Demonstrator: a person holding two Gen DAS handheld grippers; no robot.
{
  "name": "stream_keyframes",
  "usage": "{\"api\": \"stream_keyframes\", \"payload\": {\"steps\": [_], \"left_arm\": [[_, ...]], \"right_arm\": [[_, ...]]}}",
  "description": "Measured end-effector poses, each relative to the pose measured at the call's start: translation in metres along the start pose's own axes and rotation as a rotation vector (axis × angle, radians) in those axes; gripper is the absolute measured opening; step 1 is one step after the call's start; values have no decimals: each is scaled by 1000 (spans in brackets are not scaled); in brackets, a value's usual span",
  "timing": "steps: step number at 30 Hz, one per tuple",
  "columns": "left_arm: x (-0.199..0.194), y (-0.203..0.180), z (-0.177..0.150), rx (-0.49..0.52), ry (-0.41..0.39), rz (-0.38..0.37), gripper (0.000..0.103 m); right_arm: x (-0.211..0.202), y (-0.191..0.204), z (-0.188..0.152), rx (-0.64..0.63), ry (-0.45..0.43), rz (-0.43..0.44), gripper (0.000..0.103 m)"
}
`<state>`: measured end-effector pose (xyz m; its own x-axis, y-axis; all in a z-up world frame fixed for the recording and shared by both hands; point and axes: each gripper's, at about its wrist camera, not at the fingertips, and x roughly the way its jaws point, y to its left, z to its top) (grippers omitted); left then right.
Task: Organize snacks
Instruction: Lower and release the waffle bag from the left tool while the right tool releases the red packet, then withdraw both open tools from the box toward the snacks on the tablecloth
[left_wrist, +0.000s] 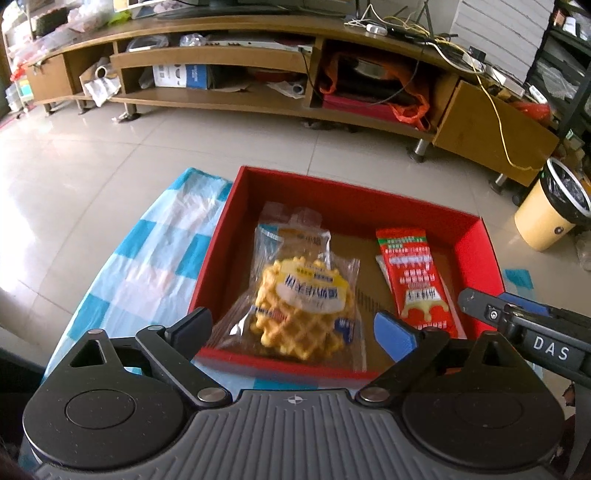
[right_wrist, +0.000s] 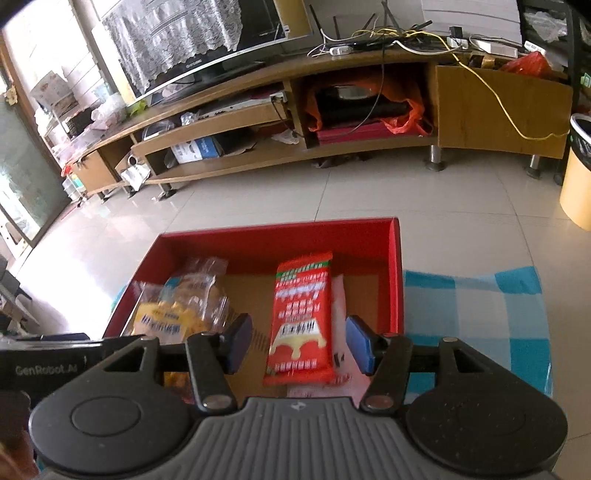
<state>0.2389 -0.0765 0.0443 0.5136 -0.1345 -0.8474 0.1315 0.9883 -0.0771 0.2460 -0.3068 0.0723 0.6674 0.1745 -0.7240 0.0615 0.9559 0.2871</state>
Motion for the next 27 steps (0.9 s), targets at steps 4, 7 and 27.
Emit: {"api": "stream_keyframes", "payload": {"steps": [4, 7, 27], "left_arm": [[-7, 6, -16, -1, 27, -7, 97], [-13, 10, -32, -3, 48, -20, 98], [-14, -6, -137, 132, 264, -102, 99]], "right_arm": [[-11, 6, -15, -19, 21, 4, 57], [-21, 7, -27, -31, 31, 5, 57], [-74, -3, -91, -24, 90, 32, 62]]}}
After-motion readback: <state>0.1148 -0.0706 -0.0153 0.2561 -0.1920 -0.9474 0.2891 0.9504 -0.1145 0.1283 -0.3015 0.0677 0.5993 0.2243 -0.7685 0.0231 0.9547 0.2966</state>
